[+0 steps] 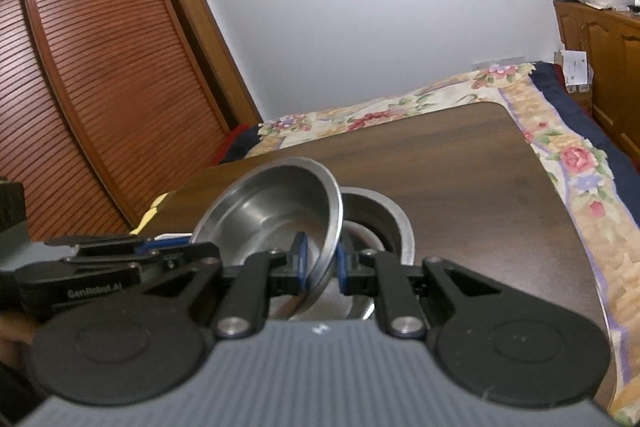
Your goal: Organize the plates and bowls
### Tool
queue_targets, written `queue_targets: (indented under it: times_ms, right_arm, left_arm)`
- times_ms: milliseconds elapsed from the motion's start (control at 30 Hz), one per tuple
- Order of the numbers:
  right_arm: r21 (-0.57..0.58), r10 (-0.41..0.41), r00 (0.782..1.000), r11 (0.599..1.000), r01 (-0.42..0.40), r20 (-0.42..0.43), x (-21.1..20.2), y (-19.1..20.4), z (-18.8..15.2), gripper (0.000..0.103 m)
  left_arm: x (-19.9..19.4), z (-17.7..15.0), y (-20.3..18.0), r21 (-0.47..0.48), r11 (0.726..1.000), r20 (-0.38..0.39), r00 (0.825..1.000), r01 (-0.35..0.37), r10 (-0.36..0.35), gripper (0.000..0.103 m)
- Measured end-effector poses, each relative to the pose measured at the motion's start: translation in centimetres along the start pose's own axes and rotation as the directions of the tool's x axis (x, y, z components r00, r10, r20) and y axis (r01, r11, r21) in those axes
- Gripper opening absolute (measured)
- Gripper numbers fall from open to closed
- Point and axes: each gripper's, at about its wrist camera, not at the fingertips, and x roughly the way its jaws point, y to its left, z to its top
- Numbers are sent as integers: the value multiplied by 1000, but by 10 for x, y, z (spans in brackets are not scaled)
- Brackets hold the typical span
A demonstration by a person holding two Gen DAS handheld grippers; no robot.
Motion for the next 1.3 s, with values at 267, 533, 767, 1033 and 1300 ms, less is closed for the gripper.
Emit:
queue_targets:
  times_ms: [267, 533, 767, 1033, 1300]
  right_arm:
    - [-27, -47, 999, 999, 47, 4, 4, -2, -6, 17]
    - [-101, -91, 996, 991, 91, 1, 11, 6, -9, 18]
    - [-169, -135, 991, 977, 133, 1, 14, 14, -12, 19]
    - [-219, -162, 987, 963, 158, -2, 17, 19, -13, 24]
    - [-220, -143, 989, 964, 150, 47, 8, 19, -9, 24]
  left_arm:
    - [13, -1, -7, 8, 999, -28, 999, -31, 31, 20]
    - [26, -2, -11, 18, 998, -67, 996, -62, 63, 20]
    - [28, -5, -13, 28, 997, -74, 994, -78, 80, 20]
    - [29, -4, -16, 24, 997, -70, 994, -77, 79, 20]
    - [22, -4, -15, 29, 995, -46, 995, -92, 93, 20]
